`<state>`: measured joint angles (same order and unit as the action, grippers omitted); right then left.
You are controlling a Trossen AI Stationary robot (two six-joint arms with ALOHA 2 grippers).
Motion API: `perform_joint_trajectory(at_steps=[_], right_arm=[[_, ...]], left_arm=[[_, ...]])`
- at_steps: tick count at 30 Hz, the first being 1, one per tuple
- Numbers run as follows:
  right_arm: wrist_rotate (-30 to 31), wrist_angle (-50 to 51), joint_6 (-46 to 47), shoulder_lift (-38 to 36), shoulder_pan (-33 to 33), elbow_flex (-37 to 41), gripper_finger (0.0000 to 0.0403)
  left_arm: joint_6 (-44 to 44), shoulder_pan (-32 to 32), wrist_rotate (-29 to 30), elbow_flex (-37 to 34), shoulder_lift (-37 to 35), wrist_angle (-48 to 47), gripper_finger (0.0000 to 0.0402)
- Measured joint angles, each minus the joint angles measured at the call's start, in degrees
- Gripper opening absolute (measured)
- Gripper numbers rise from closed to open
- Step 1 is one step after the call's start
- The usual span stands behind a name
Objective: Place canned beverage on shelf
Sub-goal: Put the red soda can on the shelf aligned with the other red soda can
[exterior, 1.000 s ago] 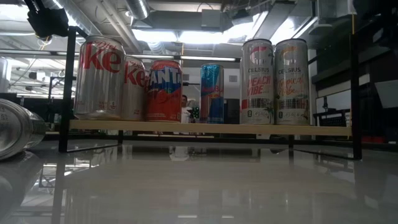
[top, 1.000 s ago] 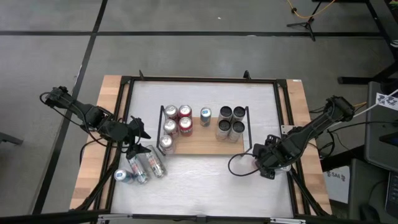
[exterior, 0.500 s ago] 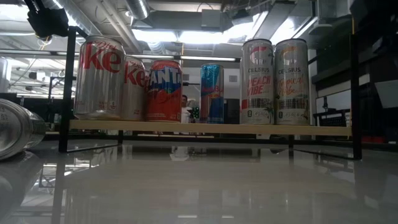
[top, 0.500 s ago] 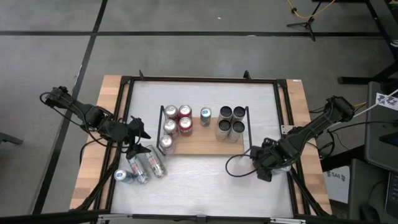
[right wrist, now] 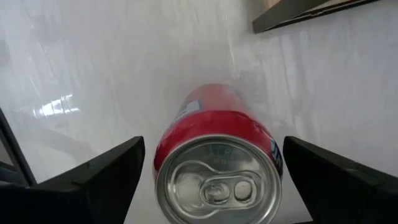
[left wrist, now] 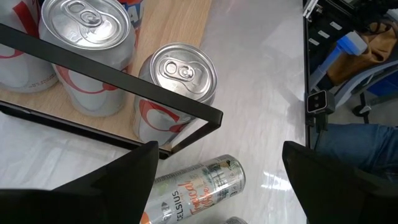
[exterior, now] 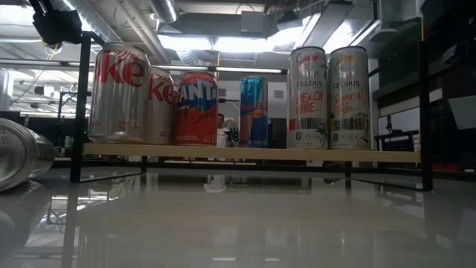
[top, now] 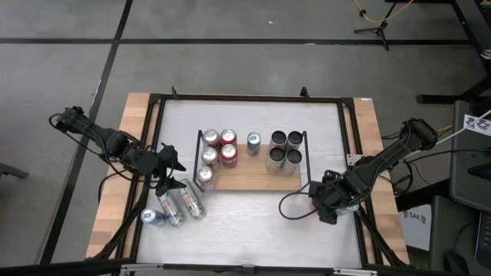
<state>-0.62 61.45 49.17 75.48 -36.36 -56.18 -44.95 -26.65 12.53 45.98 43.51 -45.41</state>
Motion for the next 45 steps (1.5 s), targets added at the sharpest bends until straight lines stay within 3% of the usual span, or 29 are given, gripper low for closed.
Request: perform_joint_trajectory(at_steps=[13,25,32,36,45], right_arm=[[0.02,0.02,-5.12,0.7,0.0,0.0,0.0373],[-2.64,0.07,-6.19,4.94,0.02,-0.11,0.0296],[-7.65,-2.13,-2.68,4.82,0.04,-0.27,0.0301],[-11.22,-3.63,-0.29,5.31,-0.11,-2.4,0.0297],[-10.87,-5.05,1.57,8.9,0.02,-13.7,0.03]], left_arm=[[0.0,0.02,0.0,0.0,0.0,0.0,0.0336],[0.02,0.02,0.0,0.0,0.0,0.01,0.0336],[0.02,0.01,0.0,0.0,-0.01,0.02,0.0336],[0.02,0.01,0.0,0.0,0.0,0.02,0.0336],[0.04,0.01,0.0,0.0,0.0,0.02,0.0336]])
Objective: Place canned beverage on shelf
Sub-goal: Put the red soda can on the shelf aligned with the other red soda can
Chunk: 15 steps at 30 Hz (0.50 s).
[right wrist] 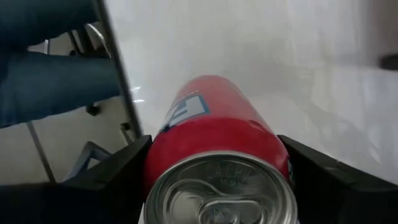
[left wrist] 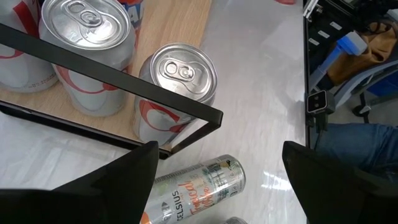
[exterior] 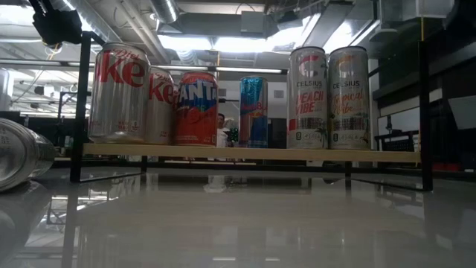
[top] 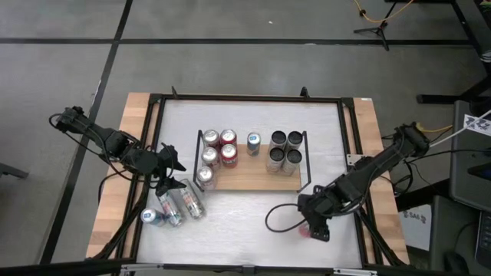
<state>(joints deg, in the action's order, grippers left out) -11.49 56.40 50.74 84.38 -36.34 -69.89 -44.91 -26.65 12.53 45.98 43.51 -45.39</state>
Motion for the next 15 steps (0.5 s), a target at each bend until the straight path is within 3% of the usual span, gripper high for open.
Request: perform_joint_trajectory(at_steps=[6,15], right_arm=[[-1.02,0.78,-1.96,7.28,1.48,-10.29,0.0295],[-1.09,6.57,-18.49,20.41,7.32,-31.01,0.0298]], left_arm=[[0.0,-0.01,0.0,0.0,0.0,-0.02,0.0336],[0.02,0.0,0.0,0.0,-0.02,-0.01,0.0336]])
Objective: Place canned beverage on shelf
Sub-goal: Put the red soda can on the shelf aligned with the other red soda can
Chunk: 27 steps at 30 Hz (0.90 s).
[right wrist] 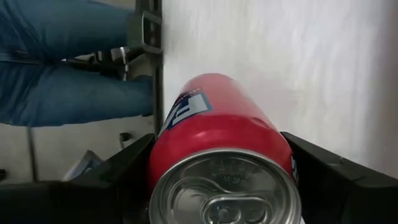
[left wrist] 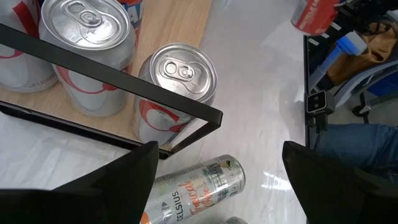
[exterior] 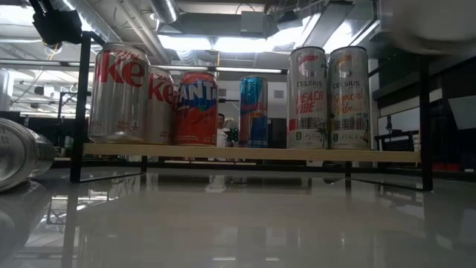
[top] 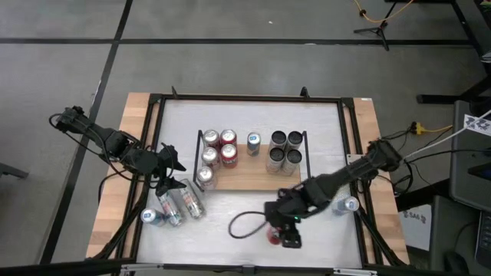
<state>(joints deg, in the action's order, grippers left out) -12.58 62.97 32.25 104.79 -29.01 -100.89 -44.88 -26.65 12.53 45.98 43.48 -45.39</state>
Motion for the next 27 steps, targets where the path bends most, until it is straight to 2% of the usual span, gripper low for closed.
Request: perform_joint_trajectory(at_steps=[5,10,16,21,27], right_arm=[[1.88,6.33,-8.15,6.1,4.47,-11.07,0.0298],[2.63,8.22,-14.94,9.62,9.56,-17.14,0.0298],[3.76,8.06,-20.87,11.63,15.27,-18.04,0.0298],[7.35,8.15,-25.27,12.97,18.8,-18.04,0.0299],[7.65,8.17,-27.94,14.28,22.18,-18.04,0.03]], left_arm=[[0.0,0.01,0.0,0.0,0.02,-0.05,0.0336],[0.02,-0.01,0.02,0.0,0.0,-0.01,0.0336],[0.02,0.0,0.24,0.0,0.02,-0.04,0.0336],[0.02,-0.01,0.28,0.0,0.02,-0.04,0.0336],[0.02,0.01,0.26,0.0,0.02,-0.04,0.0336]])
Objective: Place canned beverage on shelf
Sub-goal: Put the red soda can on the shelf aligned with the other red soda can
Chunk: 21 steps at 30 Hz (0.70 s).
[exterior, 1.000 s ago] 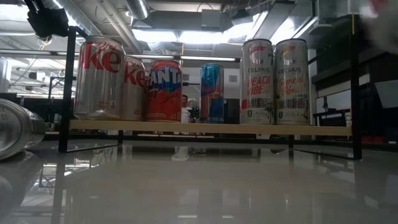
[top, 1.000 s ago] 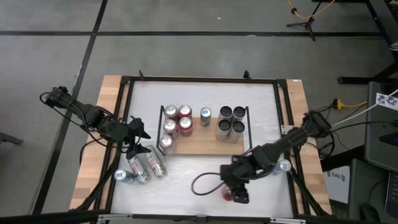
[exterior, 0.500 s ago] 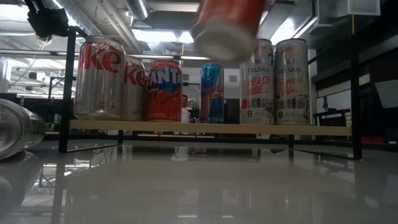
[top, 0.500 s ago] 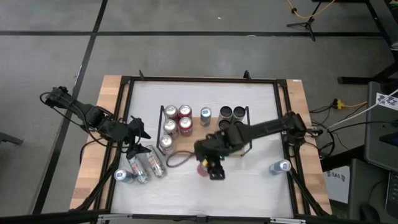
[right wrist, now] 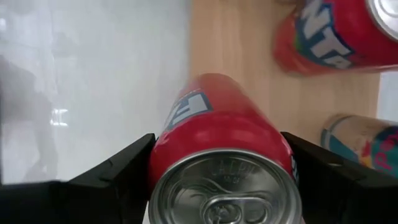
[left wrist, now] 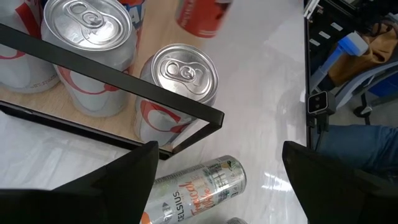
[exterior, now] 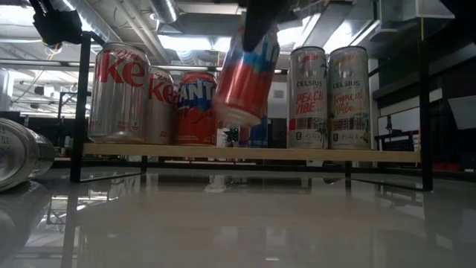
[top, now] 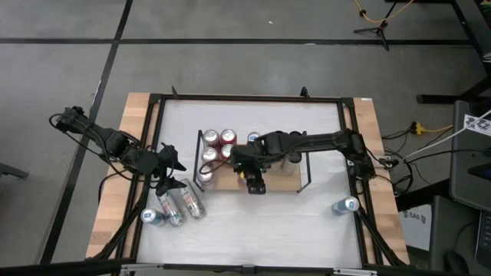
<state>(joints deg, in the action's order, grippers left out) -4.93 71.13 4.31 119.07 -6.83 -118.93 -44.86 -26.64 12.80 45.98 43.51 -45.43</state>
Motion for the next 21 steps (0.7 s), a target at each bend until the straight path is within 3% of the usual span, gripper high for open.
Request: perform_joint_trajectory(at_steps=[21], right_arm=[[1.42,0.13,-1.76,3.12,1.62,0.85,0.0305]], left_arm=[[0.02,0.0,0.15,0.0,0.0,-0.02,0.0336]])
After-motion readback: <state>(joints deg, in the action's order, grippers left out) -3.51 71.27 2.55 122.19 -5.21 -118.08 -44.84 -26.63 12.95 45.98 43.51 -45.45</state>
